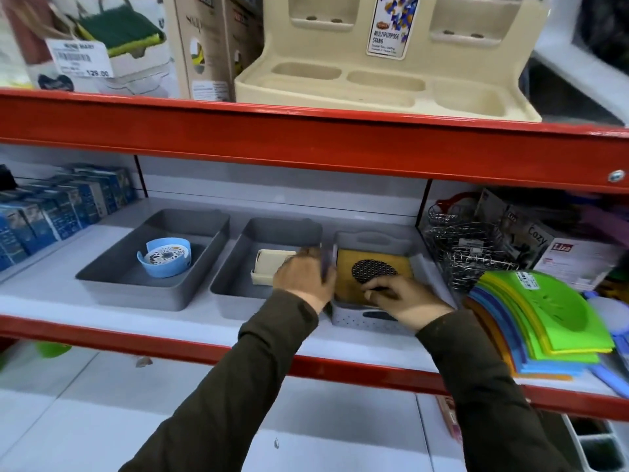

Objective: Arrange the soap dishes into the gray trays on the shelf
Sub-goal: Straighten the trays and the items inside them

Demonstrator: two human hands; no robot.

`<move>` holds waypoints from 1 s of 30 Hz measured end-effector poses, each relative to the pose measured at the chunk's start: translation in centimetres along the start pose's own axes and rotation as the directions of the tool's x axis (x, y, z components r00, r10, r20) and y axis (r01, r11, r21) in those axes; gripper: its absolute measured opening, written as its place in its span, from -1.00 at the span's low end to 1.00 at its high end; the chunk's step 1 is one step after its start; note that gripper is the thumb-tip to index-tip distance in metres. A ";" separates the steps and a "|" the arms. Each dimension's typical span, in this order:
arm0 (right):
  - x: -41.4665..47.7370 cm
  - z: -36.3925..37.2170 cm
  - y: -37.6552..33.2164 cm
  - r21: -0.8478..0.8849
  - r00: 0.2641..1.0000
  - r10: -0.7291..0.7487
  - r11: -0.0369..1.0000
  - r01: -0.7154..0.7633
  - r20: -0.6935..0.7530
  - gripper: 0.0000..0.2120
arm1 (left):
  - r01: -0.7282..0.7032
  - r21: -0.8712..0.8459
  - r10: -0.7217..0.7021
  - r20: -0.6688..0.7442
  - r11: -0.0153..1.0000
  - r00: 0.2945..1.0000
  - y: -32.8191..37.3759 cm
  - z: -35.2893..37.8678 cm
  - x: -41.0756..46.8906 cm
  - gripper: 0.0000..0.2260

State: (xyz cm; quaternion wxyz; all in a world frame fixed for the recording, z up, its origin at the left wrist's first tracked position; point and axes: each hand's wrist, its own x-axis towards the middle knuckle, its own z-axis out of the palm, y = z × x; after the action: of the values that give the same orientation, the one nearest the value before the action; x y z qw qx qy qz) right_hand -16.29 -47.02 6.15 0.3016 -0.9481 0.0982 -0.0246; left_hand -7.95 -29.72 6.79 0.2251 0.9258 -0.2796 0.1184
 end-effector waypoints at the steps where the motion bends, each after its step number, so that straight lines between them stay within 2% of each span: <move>1: -0.6 0.4 -0.7 -0.014 1.000 0.010 1.000 -0.009 0.020 -0.76 | 0.058 0.005 -0.058 0.010 0.998 0.998 -0.6 -0.3 -1.0 -0.65; 4: -2.4 2.2 -2.6 -0.115 1.000 0.009 0.993 -0.011 -0.019 -0.69 | 0.079 0.027 -0.079 0.012 0.997 0.997 -1.9 -1.3 -4.3 -0.64; 6: -3.8 3.2 -3.6 -0.218 0.995 0.021 0.975 -0.041 -0.093 -0.65 | 0.039 -0.034 -0.039 0.016 0.999 0.999 -2.4 -1.9 -6.2 -0.63; 9: -6.0 4.2 -5.0 -0.320 0.983 0.038 0.943 -0.095 -0.181 -0.65 | -0.038 -0.038 0.038 0.003 0.999 0.999 -2.3 -2.8 -8.7 -0.63; 17: -10.9 6.3 -7.9 -0.343 0.968 0.044 0.930 -0.129 -0.246 -0.68 | -0.177 -0.042 0.177 -0.006 0.983 0.984 -2.4 -3.9 -13.0 -0.62; 20: -11.3 6.9 -8.6 -0.376 0.941 0.046 0.909 -0.179 -0.336 -0.66 | -0.205 -0.013 0.204 -0.025 0.979 0.979 -3.5 -4.1 -12.7 -0.55; 22: -11.1 7.2 -9.4 -0.335 0.902 -0.012 0.931 -0.147 -0.431 -0.65 | -0.134 0.106 0.136 -0.014 0.985 0.991 -5.8 -5.0 -11.3 -0.52; 23: -10.8 7.4 -10.0 -0.303 0.888 -0.041 0.946 -0.112 -0.457 -0.64 | -0.047 0.192 0.046 0.010 0.980 0.999 -7.6 -5.7 -10.3 -0.53; 26: -9.8 8.8 -12.7 -0.254 0.913 -0.110 0.967 0.008 -0.393 -0.62 | 0.234 0.381 -0.272 0.047 0.894 0.961 -14.0 -8.3 -8.0 -0.49; 28: -8.9 10.3 -14.5 -0.268 0.947 -0.152 0.960 0.075 -0.281 -0.61 | 0.271 0.376 -0.330 0.100 0.886 0.939 -16.9 -9.5 -7.9 -0.53; 30: -8.2 11.8 -15.8 -0.284 0.966 -0.171 0.952 0.112 -0.193 -0.61 | 0.235 0.318 -0.288 0.129 0.918 0.949 -17.7 -9.9 -8.9 -0.59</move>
State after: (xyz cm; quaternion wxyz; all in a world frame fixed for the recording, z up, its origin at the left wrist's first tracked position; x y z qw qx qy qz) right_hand -20.35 -26.05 5.76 0.1543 -0.9766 0.0640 -0.1352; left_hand -6.00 -7.66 6.18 0.0712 0.9849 -0.1503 0.0473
